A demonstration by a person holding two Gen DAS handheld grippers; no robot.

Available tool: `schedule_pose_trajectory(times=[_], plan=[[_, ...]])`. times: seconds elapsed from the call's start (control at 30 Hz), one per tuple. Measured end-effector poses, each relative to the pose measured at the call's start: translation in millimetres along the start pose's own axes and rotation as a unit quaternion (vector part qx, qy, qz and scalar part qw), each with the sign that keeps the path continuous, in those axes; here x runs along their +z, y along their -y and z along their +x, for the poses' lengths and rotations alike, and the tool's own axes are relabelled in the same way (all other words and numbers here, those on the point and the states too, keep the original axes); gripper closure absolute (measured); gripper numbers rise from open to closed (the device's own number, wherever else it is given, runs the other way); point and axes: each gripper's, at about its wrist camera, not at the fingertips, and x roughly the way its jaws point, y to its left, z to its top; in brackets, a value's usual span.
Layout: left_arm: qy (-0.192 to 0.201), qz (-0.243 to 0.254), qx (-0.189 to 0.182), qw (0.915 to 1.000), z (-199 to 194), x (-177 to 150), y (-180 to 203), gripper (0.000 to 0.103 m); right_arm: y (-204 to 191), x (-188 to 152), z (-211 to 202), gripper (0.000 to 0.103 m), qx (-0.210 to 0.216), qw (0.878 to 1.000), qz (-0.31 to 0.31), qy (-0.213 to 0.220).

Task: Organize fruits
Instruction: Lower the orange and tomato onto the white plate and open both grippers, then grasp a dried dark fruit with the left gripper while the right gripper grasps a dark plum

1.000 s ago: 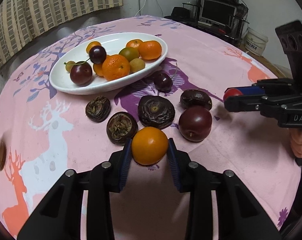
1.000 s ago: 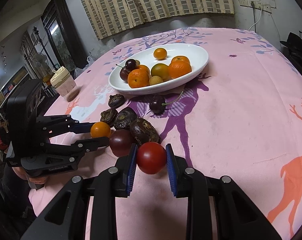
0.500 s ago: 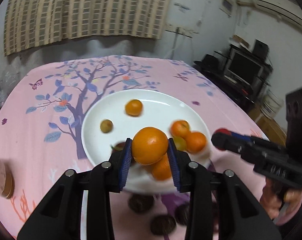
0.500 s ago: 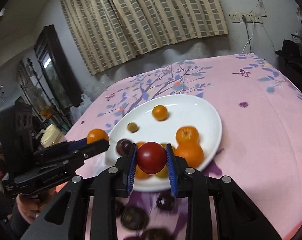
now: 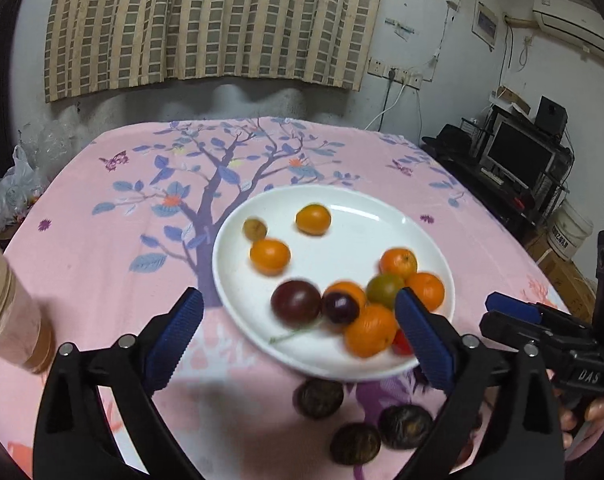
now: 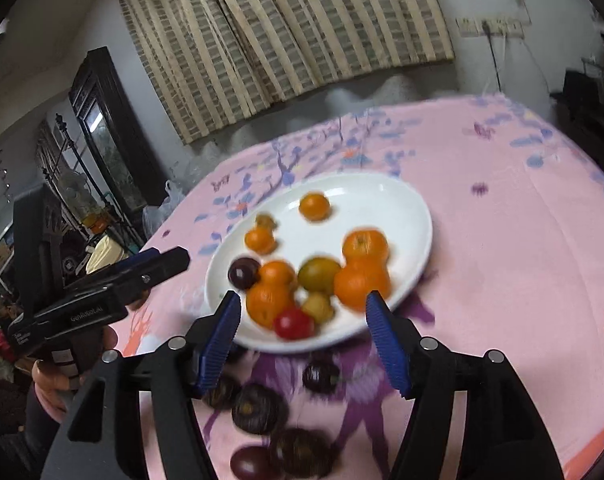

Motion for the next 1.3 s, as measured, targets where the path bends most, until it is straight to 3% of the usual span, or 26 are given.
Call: schedule_pose_trajectory(times=[0.3,0.5,0.67,0.73,0.87,0.97,1.07,1.17,1.3], plan=[[-0.022,0.037,0.025,0.9988,-20,-51,1,0.008,8,-50,9,0.044,0.066,0.989,0.058,-0.121],[-0.012,0.033,0.024,0.9991,-29,-57,-1,0.007,12,-60,5,0.045,0.048,0.988,0.072,-0.127],[-0.017,0.025,0.025,0.9992,-30,-58,-3,0.007,19,-59,10,0.052,0.041,0.987,0.08,-0.131],[-0.019,0.023,0.026,0.9992,-30,-58,-3,0.007,19,-60,12,0.06,0.059,0.985,0.084,-0.137],[-0.02,0.027,0.029,0.999,-29,-58,-3,0.007,19,-60,18,0.061,0.093,0.979,0.096,-0.154],[-0.021,0.029,0.03,0.9989,-28,-59,-2,0.007,20,-63,27,0.06,0.139,0.966,0.12,-0.181],[-0.021,0.03,0.032,0.9988,-28,-58,-3,0.007,19,-60,18,0.066,0.119,0.975,0.11,-0.151],[-0.02,0.03,0.029,0.9989,-30,-58,-4,0.007,27,-54,3,0.066,0.138,0.975,0.13,-0.114],[-0.045,0.042,-0.014,0.998,-27,-61,1,0.007,28,-47,-13,0.066,0.136,0.98,0.127,-0.072]])
